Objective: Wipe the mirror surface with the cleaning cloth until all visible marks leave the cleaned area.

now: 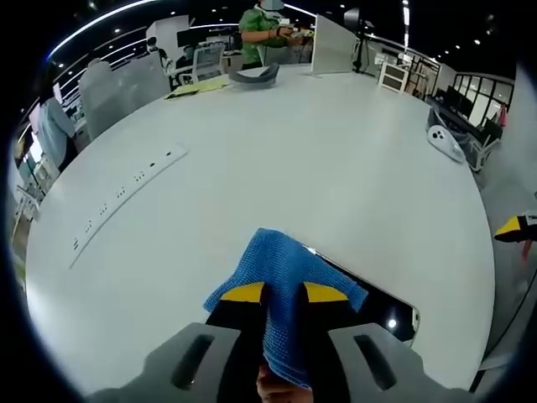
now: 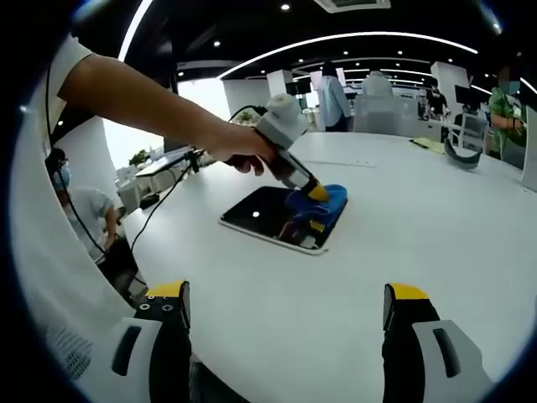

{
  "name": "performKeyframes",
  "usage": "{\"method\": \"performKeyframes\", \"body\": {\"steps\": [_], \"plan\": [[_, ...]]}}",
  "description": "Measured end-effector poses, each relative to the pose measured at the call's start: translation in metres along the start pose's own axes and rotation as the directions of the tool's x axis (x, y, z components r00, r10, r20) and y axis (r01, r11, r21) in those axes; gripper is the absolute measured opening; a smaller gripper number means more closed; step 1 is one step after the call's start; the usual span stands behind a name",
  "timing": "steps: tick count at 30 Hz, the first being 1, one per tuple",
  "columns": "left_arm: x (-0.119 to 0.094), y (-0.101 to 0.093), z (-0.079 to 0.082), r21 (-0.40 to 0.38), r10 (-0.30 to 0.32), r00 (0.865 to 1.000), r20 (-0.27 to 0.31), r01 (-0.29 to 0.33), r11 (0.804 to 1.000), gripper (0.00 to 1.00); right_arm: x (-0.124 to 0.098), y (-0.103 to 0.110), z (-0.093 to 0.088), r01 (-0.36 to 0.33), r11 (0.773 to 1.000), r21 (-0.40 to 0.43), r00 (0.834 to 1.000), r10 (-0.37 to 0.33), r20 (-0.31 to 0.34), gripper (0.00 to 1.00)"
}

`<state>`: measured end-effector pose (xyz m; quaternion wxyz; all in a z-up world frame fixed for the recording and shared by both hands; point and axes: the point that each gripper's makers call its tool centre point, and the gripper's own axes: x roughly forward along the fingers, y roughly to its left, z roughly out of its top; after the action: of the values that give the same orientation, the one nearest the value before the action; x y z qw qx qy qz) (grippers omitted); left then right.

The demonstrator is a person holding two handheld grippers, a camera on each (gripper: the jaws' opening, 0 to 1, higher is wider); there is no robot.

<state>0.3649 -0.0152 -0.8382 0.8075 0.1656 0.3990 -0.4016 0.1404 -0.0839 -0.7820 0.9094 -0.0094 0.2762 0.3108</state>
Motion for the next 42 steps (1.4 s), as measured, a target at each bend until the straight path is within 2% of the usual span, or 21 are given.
{"method": "performKeyframes", "body": {"steps": [10,13,20,33,42], "plan": [[0.002,-0.005,0.004,-0.028,0.005,1.000,0.015,-0.005,1.000,0.16,0.000,0.001,-0.009,-0.007,1.000,0.012,1.000,0.007,-0.011,0.96],[0.002,-0.008,0.003,0.007,0.017,1.000,0.022,-0.017,1.000,0.17,0.000,-0.002,-0.007,-0.006,1.000,0.014,1.000,0.006,-0.004,0.96],[0.005,-0.004,0.003,-0.003,0.025,0.999,0.023,-0.025,1.000,0.16,0.000,-0.007,-0.002,-0.001,1.000,0.019,1.000,0.001,0.008,0.96],[0.004,-0.013,-0.003,0.000,0.011,0.999,0.042,-0.011,1.000,0.15,0.001,-0.003,-0.004,-0.011,1.000,0.017,1.000,0.011,0.003,0.96],[0.000,-0.022,-0.009,-0.031,0.015,0.997,0.072,-0.013,0.999,0.15,-0.001,0.001,-0.010,-0.014,1.000,0.023,1.000,0.014,-0.006,0.96]]}}
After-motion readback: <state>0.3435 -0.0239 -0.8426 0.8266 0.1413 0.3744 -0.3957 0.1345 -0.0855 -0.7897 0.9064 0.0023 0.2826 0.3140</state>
